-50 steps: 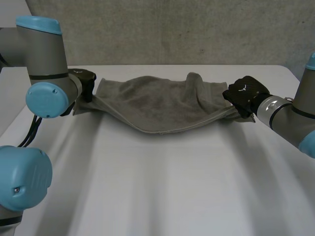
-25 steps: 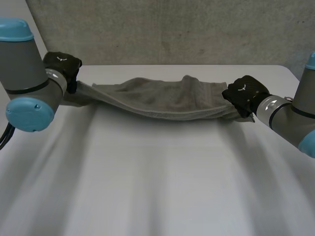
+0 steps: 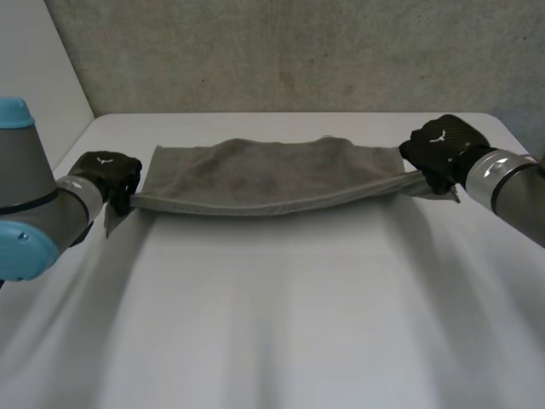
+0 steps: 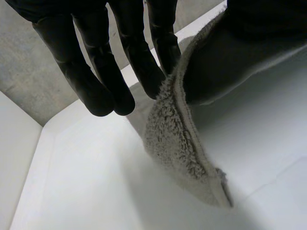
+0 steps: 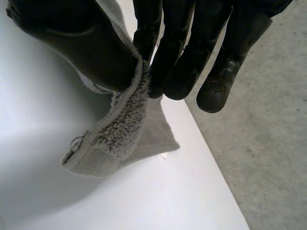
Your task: Fold the towel.
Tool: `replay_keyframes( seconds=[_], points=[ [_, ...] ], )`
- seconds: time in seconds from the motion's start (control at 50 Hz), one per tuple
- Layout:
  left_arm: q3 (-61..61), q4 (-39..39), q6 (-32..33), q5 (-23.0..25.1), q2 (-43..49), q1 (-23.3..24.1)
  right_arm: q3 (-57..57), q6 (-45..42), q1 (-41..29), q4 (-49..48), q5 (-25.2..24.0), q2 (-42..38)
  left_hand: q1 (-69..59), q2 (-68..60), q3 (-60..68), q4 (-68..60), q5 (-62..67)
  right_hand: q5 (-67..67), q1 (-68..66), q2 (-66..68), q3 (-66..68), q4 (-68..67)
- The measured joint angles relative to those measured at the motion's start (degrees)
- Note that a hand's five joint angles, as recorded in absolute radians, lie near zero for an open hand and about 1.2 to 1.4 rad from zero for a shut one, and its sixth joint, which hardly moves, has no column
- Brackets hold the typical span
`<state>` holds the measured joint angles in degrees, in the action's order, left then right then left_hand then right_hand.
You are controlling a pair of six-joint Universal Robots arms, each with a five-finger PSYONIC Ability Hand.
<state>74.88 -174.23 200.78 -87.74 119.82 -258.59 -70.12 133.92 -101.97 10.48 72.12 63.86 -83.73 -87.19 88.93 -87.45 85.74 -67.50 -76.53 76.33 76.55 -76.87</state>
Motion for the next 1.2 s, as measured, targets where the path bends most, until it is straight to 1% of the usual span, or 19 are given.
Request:
replay_keyframes(
  seconds=[0.16, 0.24, 0.28, 0.3, 0.34, 0.46, 0.54, 0.6, 0.66, 0.72, 0.78, 0.82, 0.9, 0.94, 1.0, 1.2],
  points=[
    [7.4, -2.2, 0.3, 3.3, -6.2, -0.7, -1.2, -0.5, 2.5, 8.7, -1.1, 5.1, 0.0, 0.0, 0.0, 0.0, 0.0, 0.0, 0.0, 0.0, 0.0, 0.0],
    [12.1, -2.9, 2.5, 5.4, -10.3, -1.3, -1.7, -1.7, 5.6, 14.6, -4.5, 8.0, 0.0, 0.0, 0.0, 0.0, 0.0, 0.0, 0.0, 0.0, 0.0, 0.0],
    [16.3, -3.6, 5.2, 7.3, -14.0, -2.0, -2.1, -3.2, 8.7, 19.1, -8.0, 10.4, 0.0, 0.0, 0.0, 0.0, 0.0, 0.0, 0.0, 0.0, 0.0, 0.0],
    [17.4, -3.6, 5.9, 7.8, -15.0, -2.2, -2.2, -3.5, 9.4, 20.0, -8.7, 10.8, 0.0, 0.0, 0.0, 0.0, 0.0, 0.0, 0.0, 0.0, 0.0, 0.0],
    [21.8, -4.2, 8.9, 9.9, -19.3, -3.3, -2.7, -5.3, 12.6, 24.4, -12.7, 13.2, 0.0, 0.0, 0.1, 0.0, 0.0, 0.0, 0.0, 0.0, 0.0, 0.0],
    [29.4, -5.2, 13.3, 14.4, -27.9, -6.5, -3.5, -9.1, 18.0, 31.5, -20.2, 16.8, 0.0, 0.0, 0.1, 0.0, 0.0, 0.0, 0.0, 0.0, 0.0, 0.0],
    [30.9, -5.6, 13.8, 16.6, -30.2, -8.2, -3.7, -11.1, 19.4, 33.3, -22.5, 17.1, 0.0, 0.0, 0.1, 0.0, 0.0, 0.0, 0.0, 0.0, 0.0, 0.0],
    [30.5, -6.4, 13.7, 17.3, -29.0, -8.6, -3.6, -12.3, 19.5, 33.5, -22.8, 15.4, 0.0, 0.0, 0.1, 0.0, 0.0, 0.0, 0.0, 0.0, 0.0, 0.0],
    [28.7, -7.5, 13.6, 17.3, -25.4, -8.1, -2.8, -13.1, 19.0, 33.4, -21.9, 12.0, 0.0, 0.0, 0.1, 0.0, 0.0, 0.0, 0.0, 0.0, 0.0, 0.0],
    [25.9, -8.2, 13.5, 16.8, -20.5, -6.9, -1.3, -13.5, 17.5, 32.9, -19.9, 7.8, 0.0, 0.0, 0.1, 0.0, 0.0, 0.0, 0.0, 0.0, 0.0, 0.0],
    [21.6, -8.6, 13.4, 15.9, -14.4, -5.2, 1.5, -13.3, 14.1, 31.8, -16.2, 2.8, 0.0, 0.0, 0.1, 0.0, 0.0, -0.1, 0.0, 0.0, 0.0, 0.0],
    [18.0, -8.7, 13.4, 15.0, -10.0, -3.9, 4.1, -13.1, 10.9, 30.4, -12.8, -0.9, 0.0, 0.0, 0.1, 0.0, 0.0, -0.3, 0.0, 0.0, 0.0, 0.0],
    [12.1, -8.7, 13.2, 13.3, -3.6, -2.2, 8.2, -12.5, 6.3, 27.2, -7.4, -6.1, 0.0, 0.0, 0.1, 0.0, 0.0, -0.3, 0.0, 0.0, 0.0, 0.0],
    [7.9, -8.7, 13.1, 12.1, 0.2, -1.5, 10.8, -11.9, 4.0, 23.6, -4.1, -9.3, 0.0, 0.0, 0.1, 0.0, 0.0, -0.3, 0.0, 0.0, 0.0, 0.0],
    [2.9, -8.6, 12.9, 10.7, 4.3, -0.7, 13.3, -11.2, 2.0, 18.9, -1.1, -12.4, 0.0, 0.0, 0.1, 0.0, 0.0, -0.3, 0.0, 0.0, 0.0, 0.0],
    [-11.7, -8.8, 11.6, 6.9, 15.4, 0.6, 19.1, -10.7, -3.4, 1.3, 6.7, -20.8, 0.0, 0.0, 0.1, 0.0, 0.0, -0.3, 0.0, 0.0, 0.0, 0.0]
  ],
)
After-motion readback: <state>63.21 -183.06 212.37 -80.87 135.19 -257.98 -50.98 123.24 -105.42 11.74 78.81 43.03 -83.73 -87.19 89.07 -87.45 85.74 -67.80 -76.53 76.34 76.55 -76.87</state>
